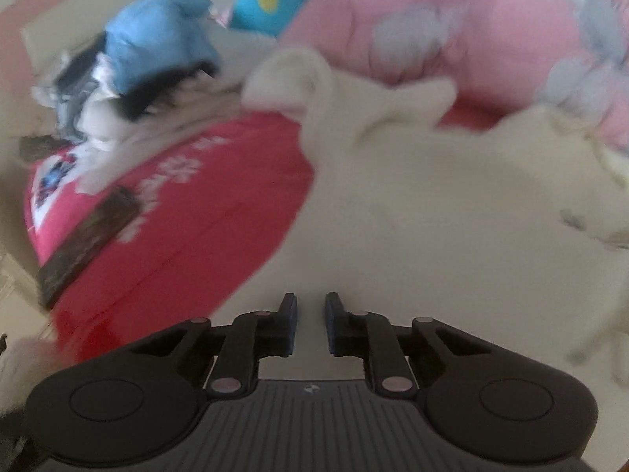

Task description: Fold clothes

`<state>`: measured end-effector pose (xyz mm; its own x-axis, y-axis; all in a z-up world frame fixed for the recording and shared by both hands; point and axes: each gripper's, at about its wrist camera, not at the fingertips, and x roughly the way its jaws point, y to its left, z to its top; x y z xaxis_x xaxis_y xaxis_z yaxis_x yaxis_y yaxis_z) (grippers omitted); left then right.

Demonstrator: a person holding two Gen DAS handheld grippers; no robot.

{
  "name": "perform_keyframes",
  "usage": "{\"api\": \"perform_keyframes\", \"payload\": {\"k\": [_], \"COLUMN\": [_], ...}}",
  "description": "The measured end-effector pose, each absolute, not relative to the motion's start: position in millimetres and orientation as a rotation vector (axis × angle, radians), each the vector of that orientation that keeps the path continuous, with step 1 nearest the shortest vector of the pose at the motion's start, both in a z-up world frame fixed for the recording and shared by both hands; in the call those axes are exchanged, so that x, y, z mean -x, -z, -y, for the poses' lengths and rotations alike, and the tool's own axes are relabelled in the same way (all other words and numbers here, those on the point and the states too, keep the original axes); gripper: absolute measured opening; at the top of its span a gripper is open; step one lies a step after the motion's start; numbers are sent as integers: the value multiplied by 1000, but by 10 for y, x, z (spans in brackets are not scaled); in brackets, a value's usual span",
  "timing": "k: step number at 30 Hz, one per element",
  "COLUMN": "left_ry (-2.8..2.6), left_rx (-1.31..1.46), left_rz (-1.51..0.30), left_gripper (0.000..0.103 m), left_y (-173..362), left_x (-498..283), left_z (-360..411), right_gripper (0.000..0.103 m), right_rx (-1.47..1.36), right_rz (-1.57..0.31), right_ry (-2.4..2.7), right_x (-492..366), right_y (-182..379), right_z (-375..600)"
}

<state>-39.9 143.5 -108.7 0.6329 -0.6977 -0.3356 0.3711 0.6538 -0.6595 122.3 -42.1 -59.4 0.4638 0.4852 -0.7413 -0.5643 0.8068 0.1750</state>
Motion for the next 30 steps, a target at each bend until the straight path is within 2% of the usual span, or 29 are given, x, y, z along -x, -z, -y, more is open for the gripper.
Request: {"api": "perform_keyframes", "payload": {"k": [2, 9, 16, 22, 30], "left_ry": [661, 676, 689, 648, 618], "left_rx": [590, 603, 616, 563, 481], "left_rz": [-623, -636, -650, -650, -696], "left_gripper": [30, 29, 30, 30, 30], "left_y": [1097, 1087, 1076, 867, 728], "left_x": [389, 379, 370, 389, 163], "left_z": [-1449, -1469, -1488, -1383, -993], "right_gripper": [10, 10, 11, 11, 11], "right_rx": [74, -56, -233, -301, -216], "right_rz": [-868, -845, -794, -826, -834], "right_ry": [-654, -667, -564, -415, -360], "right_x": [-1361, -1597, -1214, -715, -234], "right_y": [620, 629, 296, 317, 457], "right_z": [343, 360, 1203, 1920, 2512]}}
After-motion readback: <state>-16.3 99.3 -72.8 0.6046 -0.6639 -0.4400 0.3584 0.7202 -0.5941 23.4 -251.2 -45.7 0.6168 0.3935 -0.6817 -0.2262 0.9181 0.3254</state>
